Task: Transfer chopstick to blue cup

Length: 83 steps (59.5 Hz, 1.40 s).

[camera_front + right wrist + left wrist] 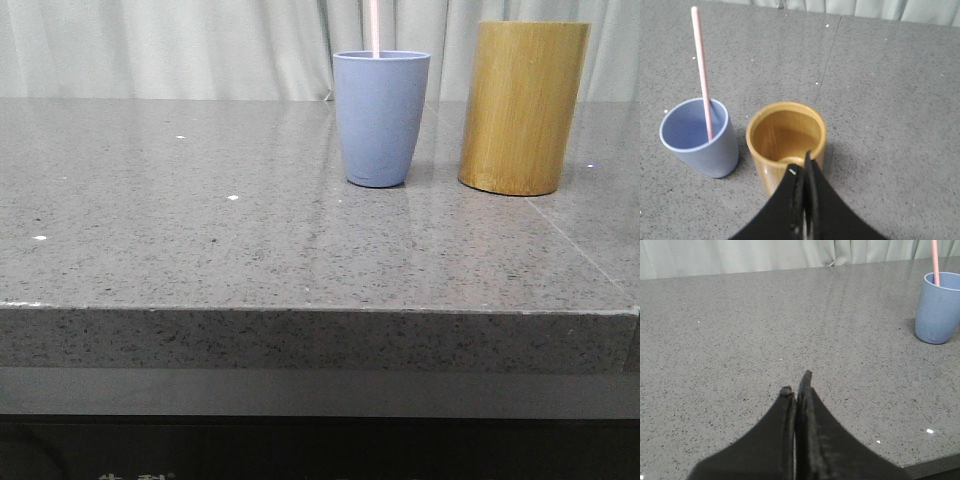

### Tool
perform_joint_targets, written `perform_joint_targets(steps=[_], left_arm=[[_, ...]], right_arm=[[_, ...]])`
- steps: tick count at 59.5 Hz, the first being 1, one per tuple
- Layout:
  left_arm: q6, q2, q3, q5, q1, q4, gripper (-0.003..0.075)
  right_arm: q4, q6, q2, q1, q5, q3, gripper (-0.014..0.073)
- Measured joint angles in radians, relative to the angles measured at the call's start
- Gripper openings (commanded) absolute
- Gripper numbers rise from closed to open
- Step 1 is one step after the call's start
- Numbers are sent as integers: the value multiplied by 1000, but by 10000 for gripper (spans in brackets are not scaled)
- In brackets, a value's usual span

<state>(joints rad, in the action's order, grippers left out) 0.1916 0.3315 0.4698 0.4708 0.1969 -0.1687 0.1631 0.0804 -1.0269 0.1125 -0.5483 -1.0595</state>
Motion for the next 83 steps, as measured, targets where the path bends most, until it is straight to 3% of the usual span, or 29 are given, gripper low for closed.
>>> perform_joint_targets(steps=[15,31,44,83], left_arm=[[0,0,0,0,0,0,-19],[0,0,0,0,0,0,-19],[0,0,0,0,0,0,-19],[0,0,0,0,0,0,-19]], right_arm=[[4,3,331,0,266,431,-69],[4,3,616,0,308,670,-69],[4,5,706,0,318,703,-69],[6,5,710,0,323,704,-69]])
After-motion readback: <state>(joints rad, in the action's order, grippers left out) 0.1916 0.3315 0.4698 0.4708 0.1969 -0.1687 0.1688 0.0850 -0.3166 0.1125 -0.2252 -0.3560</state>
